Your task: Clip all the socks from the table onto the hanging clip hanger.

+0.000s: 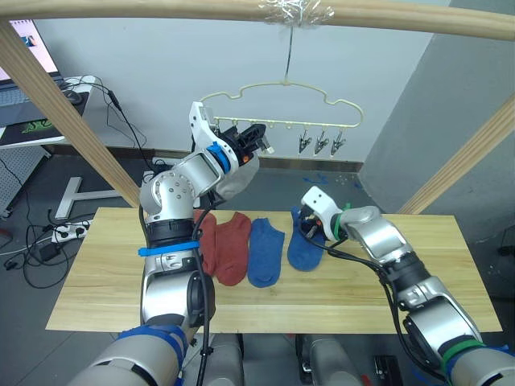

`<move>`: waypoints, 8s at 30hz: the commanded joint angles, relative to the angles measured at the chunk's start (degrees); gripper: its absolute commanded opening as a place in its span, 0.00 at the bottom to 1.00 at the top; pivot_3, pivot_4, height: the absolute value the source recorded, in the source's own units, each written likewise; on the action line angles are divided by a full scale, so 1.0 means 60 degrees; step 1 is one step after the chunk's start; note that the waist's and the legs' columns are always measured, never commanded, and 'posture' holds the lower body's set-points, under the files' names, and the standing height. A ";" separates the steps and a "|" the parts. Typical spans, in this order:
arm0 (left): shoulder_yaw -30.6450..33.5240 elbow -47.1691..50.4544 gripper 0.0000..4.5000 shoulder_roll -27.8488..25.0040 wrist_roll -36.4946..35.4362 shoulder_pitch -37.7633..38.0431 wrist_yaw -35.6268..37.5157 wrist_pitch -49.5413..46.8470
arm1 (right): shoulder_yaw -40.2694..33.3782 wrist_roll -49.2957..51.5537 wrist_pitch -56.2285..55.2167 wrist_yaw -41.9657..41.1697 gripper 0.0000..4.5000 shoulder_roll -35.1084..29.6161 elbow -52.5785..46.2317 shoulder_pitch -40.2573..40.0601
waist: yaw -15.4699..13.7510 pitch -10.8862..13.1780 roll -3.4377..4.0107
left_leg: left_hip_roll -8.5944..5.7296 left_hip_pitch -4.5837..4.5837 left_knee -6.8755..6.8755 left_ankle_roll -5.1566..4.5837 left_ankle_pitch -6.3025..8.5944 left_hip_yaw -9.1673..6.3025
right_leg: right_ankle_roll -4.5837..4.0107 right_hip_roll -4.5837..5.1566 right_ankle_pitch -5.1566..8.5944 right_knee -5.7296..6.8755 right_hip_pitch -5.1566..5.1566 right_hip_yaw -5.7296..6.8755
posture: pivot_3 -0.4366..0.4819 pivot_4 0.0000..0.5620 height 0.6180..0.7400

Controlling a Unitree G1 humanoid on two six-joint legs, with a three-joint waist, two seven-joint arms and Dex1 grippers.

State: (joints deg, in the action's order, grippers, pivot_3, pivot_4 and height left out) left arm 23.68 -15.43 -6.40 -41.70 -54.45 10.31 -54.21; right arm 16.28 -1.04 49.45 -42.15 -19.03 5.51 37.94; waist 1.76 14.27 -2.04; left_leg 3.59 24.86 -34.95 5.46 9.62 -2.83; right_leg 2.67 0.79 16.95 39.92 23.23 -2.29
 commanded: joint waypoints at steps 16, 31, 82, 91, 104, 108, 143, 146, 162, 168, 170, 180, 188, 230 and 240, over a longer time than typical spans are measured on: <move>0.0056 0.0049 0.00 -0.0054 -0.0340 -0.0318 -0.0189 -0.0025 | -0.0234 0.0667 0.1751 0.1296 0.01 0.0781 -0.0950 0.2065 | 0.0017 -0.0006 -0.0003 | -0.0001 -0.0001 -0.0002 0.0008 -0.0005 -0.0001 | -0.0002 0.0003 -0.0002 0.0005 0.0001 0.0002 | 0.47 0.28 1.00; -0.0079 0.0174 0.00 0.0009 -0.0264 -0.0159 -0.0218 0.0188 | -0.0090 0.0788 0.0943 0.1194 0.01 0.0842 0.0214 0.3063 | 0.0010 -0.0006 -0.0002 | -0.0001 -0.0001 -0.0002 0.0008 -0.0005 0.0000 | -0.0003 0.0004 -0.0002 0.0008 0.0001 0.0003 | 0.49 0.27 1.00; -0.1213 0.2733 0.49 -0.1252 -0.1146 0.1136 0.0995 -0.1040 | -0.0034 0.1187 0.1086 0.0977 0.66 0.1111 0.0147 0.3132 | -0.0009 -0.0011 0.0003 | 0.0000 -0.0001 0.0000 0.0019 -0.0012 -0.0001 | -0.0004 0.0006 -0.0003 0.0014 0.0003 0.0005 | 0.55 0.26 1.00; -0.2928 0.4265 0.49 -0.3334 -0.0165 0.2646 0.2752 -0.0533 | -0.0277 0.1292 0.1710 0.1382 0.97 0.0926 -0.0881 0.2056 | -0.0091 -0.0027 0.0010 | 0.0000 -0.0003 -0.0001 0.0008 -0.0006 -0.0003 | -0.0006 0.0006 -0.0003 0.0020 0.0003 0.0007 | 0.59 0.25 1.00; -0.3042 0.4469 0.49 -0.4914 0.0894 0.3159 0.5776 0.2539 | -0.1826 0.1010 0.2578 0.4086 0.97 0.1952 -0.3682 0.0181 | -0.0302 -0.0082 0.0012 | 0.0003 -0.0004 0.0003 0.0002 -0.0002 -0.0006 | -0.0015 0.0004 -0.0008 0.0021 0.0004 0.0012 | 0.62 0.24 1.00; -0.3179 0.4162 0.49 -0.5405 0.1153 0.2947 0.6639 0.3115 | -0.2067 0.0773 0.2657 0.5312 0.97 0.2863 -0.4602 -0.0249 | -0.0301 -0.0120 0.0016 | 0.0005 -0.0004 0.0004 -0.0001 -0.0001 -0.0009 | -0.0015 0.0001 -0.0008 0.0021 0.0004 0.0014 | 0.62 0.25 1.00; -0.3655 0.2870 0.49 -0.5442 0.1356 0.1072 0.8867 0.2868 | -0.3456 0.0512 0.1022 0.7936 0.57 0.4138 -0.3334 0.0570 | -0.0240 -0.0152 0.0020 | 0.0019 -0.0003 0.0007 -0.0016 -0.0002 -0.0009 | -0.0029 -0.0017 -0.0014 0.0019 0.0009 0.0011 | 0.57 0.34 1.00; -0.3635 0.2946 0.49 -0.5484 0.1331 0.1113 0.8812 0.2813 | -0.3605 0.0580 0.0712 0.7859 0.57 0.4004 -0.2816 0.0818 | -0.0243 -0.0151 0.0022 | 0.0019 -0.0003 0.0009 -0.0017 -0.0002 -0.0009 | -0.0030 -0.0017 -0.0014 0.0017 0.0009 0.0011 | 0.58 0.35 1.00; -0.3385 0.3412 0.49 -0.5570 0.1209 0.1471 0.8347 0.2482 | -0.3885 0.0973 -0.0673 0.7496 0.57 0.3480 -0.0364 0.2309 | -0.0274 -0.0141 0.0030 | 0.0020 -0.0003 0.0024 -0.0020 0.0000 -0.0009 | -0.0031 -0.0019 -0.0012 0.0009 0.0012 0.0008 | 0.63 0.38 1.00; -0.3360 0.3527 0.49 -0.5578 0.1209 0.1587 0.8219 0.2478 | -0.3871 0.1078 -0.0711 0.7463 0.57 0.3528 -0.0157 0.2505 | -0.0281 -0.0140 0.0032 | 0.0020 -0.0002 0.0026 -0.0020 0.0000 -0.0009 | -0.0033 -0.0019 -0.0011 0.0007 0.0013 0.0009 | 0.63 0.38 1.00; -0.3356 0.3555 0.49 -0.5583 0.1207 0.1598 0.8185 0.2475 | -0.3877 0.1106 -0.0715 0.7472 0.57 0.3519 -0.0132 0.2541 | -0.0282 -0.0138 0.0032 | 0.0020 -0.0002 0.0026 -0.0020 0.0000 -0.0009 | -0.0033 -0.0019 -0.0011 0.0007 0.0013 0.0009 | 0.63 0.38 1.00; -0.3397 0.3538 0.49 -0.5576 0.1269 0.1558 0.8119 0.2538 | -0.3920 0.1284 -0.0749 0.7492 0.57 0.3492 0.0038 0.2772 | -0.0287 -0.0135 0.0036 | 0.0020 -0.0002 0.0035 -0.0020 0.0000 -0.0009 | -0.0035 -0.0019 -0.0009 0.0004 0.0017 0.0009 | 0.64 0.37 1.00; -0.3424 0.3533 0.49 -0.5555 0.1335 0.1546 0.8076 0.2586 | -0.3879 0.1188 -0.0748 0.7551 0.38 0.3436 0.0130 0.2818 | -0.0289 -0.0135 0.0036 | 0.0020 -0.0001 0.0050 -0.0020 0.0001 -0.0008 | -0.0038 -0.0019 -0.0007 -0.0004 0.0020 0.0009 | 0.64 0.37 1.00; -0.7449 -0.1973 0.99 -0.2694 0.6810 0.2391 0.5994 0.6009 | -0.3913 0.1490 -0.0452 0.7526 0.04 0.3367 0.0229 0.3222 | -0.0314 -0.0135 0.0037 | 0.0020 0.0008 0.0096 -0.0021 0.0000 0.0011 | -0.0047 -0.0020 -0.0002 -0.0007 0.0054 -0.0001 | 0.60 0.35 1.00; -0.7722 -0.5024 0.99 -0.1622 0.7987 0.1257 0.6132 0.7144 | -0.3893 0.1527 -0.0431 0.7602 0.04 0.3275 0.0158 0.3264 | -0.0267 -0.0135 0.0037 | 0.0020 0.0008 0.0104 -0.0021 0.0000 0.0010 | -0.0046 -0.0024 -0.0002 -0.0008 0.0058 -0.0002 | 0.57 0.35 1.00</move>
State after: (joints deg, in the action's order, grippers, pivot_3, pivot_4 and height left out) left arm -22.25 -44.59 -16.92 5.28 -45.56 46.97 -12.50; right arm -7.39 7.78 47.42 3.44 0.79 8.82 55.42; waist 0.16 13.46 -1.81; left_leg 3.71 24.91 -34.33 5.33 9.62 -2.77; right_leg 2.39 0.65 16.94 39.86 23.59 -2.30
